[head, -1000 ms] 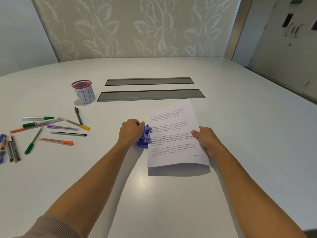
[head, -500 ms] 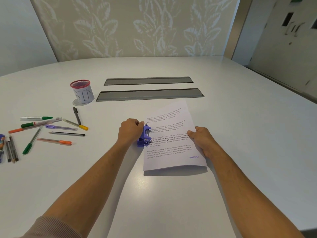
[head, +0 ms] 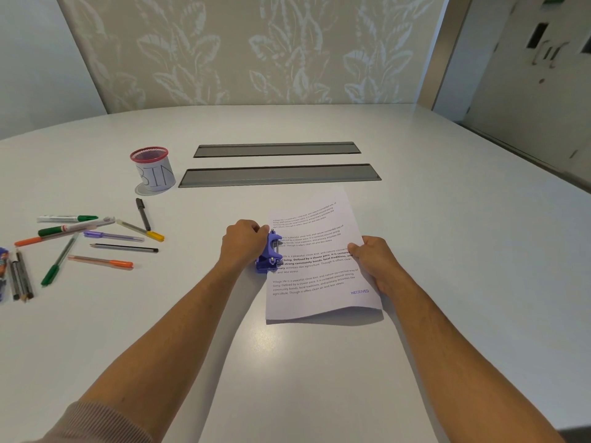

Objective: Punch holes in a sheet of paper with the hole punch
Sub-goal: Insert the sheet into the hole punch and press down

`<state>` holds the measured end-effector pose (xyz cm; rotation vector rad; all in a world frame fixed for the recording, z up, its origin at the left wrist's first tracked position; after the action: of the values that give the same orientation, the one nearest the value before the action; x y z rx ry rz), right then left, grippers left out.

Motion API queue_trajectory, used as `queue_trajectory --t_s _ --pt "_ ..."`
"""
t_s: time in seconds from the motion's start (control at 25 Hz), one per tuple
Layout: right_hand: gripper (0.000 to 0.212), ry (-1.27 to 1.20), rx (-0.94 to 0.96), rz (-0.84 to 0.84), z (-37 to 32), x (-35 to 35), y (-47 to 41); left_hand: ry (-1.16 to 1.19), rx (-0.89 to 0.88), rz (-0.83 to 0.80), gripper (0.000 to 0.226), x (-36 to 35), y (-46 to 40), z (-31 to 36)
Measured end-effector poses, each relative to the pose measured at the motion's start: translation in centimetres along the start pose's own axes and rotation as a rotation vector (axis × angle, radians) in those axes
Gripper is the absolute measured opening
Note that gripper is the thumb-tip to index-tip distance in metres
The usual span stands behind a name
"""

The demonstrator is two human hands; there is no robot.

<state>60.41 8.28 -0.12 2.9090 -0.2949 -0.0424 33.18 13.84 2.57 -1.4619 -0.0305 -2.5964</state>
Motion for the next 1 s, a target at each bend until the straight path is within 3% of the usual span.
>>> queue_trajectory --t_s 0.48,0.72,1.0 --pt "0.014 0.024 0.007 -0.007 -0.3 -0.3 0.0 0.001 0.038 -0.01 0.032 -0.7 -0.9 -0.2" --pt "0.017 0.062 -0.002 0.004 -0.2 -0.3 0.1 -0.095 0.098 -0.02 0.046 -1.1 -1.6 0.4" --pt "0.019 0.072 0.01 -0.001 -0.2 -0.5 0.1 -0.432 -0.133 -0.102 0.014 -2.1 -2.2 0.4"
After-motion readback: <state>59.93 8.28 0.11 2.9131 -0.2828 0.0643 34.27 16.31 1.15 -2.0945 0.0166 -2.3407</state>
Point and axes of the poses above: each hand's wrist, its own y-axis away from the middle knuckle, its own x-axis out of the back of the hand, z = x × y, the point moved 5 cm from there along -y, towards the middle knuckle, and after that the axes turned 8 degrees about -y, right-handed, at the moved point
